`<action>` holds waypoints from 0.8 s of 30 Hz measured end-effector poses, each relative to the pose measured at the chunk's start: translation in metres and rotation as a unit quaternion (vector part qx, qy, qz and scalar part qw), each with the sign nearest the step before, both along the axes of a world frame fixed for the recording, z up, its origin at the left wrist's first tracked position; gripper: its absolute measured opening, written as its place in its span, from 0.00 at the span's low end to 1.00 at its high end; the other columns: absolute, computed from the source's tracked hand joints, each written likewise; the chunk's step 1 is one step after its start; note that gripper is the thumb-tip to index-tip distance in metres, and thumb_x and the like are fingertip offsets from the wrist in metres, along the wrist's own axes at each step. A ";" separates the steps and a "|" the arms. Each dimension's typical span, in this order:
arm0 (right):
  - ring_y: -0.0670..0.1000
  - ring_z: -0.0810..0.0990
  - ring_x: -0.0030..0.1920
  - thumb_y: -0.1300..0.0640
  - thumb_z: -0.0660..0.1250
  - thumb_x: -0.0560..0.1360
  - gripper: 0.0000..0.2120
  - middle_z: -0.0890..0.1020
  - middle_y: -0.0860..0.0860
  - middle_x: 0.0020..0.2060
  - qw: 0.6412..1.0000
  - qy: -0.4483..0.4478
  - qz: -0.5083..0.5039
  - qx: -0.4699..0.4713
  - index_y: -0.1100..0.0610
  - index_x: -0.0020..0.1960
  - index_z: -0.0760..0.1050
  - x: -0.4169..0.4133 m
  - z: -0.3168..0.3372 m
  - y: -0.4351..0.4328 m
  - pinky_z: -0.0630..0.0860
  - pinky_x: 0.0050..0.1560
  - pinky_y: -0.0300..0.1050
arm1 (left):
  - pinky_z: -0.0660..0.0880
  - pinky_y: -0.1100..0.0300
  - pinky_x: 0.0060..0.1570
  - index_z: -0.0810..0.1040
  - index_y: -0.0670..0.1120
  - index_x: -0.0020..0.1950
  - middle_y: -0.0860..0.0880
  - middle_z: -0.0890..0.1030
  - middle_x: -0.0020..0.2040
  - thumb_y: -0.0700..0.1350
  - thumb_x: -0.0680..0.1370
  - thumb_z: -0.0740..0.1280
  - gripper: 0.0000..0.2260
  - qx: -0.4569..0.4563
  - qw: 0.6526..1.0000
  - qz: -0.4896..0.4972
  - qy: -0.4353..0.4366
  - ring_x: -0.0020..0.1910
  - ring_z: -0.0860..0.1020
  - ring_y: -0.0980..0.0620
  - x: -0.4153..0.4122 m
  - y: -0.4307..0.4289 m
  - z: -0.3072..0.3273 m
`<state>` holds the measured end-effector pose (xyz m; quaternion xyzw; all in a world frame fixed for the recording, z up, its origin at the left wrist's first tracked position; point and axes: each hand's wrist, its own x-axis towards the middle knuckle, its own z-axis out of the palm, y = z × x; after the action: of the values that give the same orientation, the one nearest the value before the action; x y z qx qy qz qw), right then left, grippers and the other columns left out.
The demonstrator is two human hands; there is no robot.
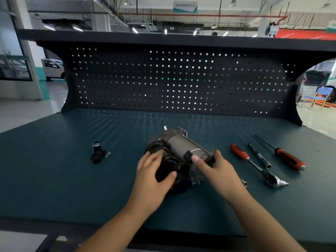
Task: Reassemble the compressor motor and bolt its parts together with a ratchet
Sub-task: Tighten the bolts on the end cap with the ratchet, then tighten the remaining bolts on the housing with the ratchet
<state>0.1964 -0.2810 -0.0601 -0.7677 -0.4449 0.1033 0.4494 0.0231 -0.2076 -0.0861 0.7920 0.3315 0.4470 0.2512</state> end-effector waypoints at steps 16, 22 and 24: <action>0.51 0.62 0.73 0.48 0.65 0.77 0.38 0.62 0.52 0.75 0.994 0.079 0.078 0.020 0.59 0.78 0.49 0.040 -0.006 0.060 0.59 0.60 0.36 | 0.41 0.79 0.62 0.54 0.50 0.77 0.62 0.52 0.75 0.47 0.80 0.61 0.27 0.025 0.994 -0.054 0.092 0.72 0.45 0.66 0.023 0.006 0.008; 0.44 0.74 0.60 0.48 0.65 0.77 0.21 0.77 0.37 0.50 0.994 0.077 0.012 0.082 0.54 0.67 0.72 0.036 -0.018 0.062 0.66 0.46 0.25 | 0.59 0.65 0.69 0.75 0.42 0.66 0.42 0.71 0.69 0.37 0.74 0.68 0.19 0.082 0.974 0.208 -0.031 0.67 0.69 0.48 -0.029 0.075 0.041; 0.42 0.75 0.55 0.47 0.65 0.77 0.18 0.77 0.36 0.47 0.994 0.070 0.012 0.087 0.52 0.64 0.75 0.034 -0.020 0.063 0.65 0.42 0.26 | 0.61 0.45 0.68 0.69 0.45 0.71 0.40 0.64 0.72 0.41 0.75 0.68 0.24 -0.001 0.946 0.324 0.009 0.70 0.63 0.38 -0.054 0.111 0.044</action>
<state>0.2307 -0.2177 -0.0805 -0.7114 -0.4285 0.1231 0.5433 -0.0313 -0.0962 -0.0424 0.6453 0.5730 0.4970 0.0907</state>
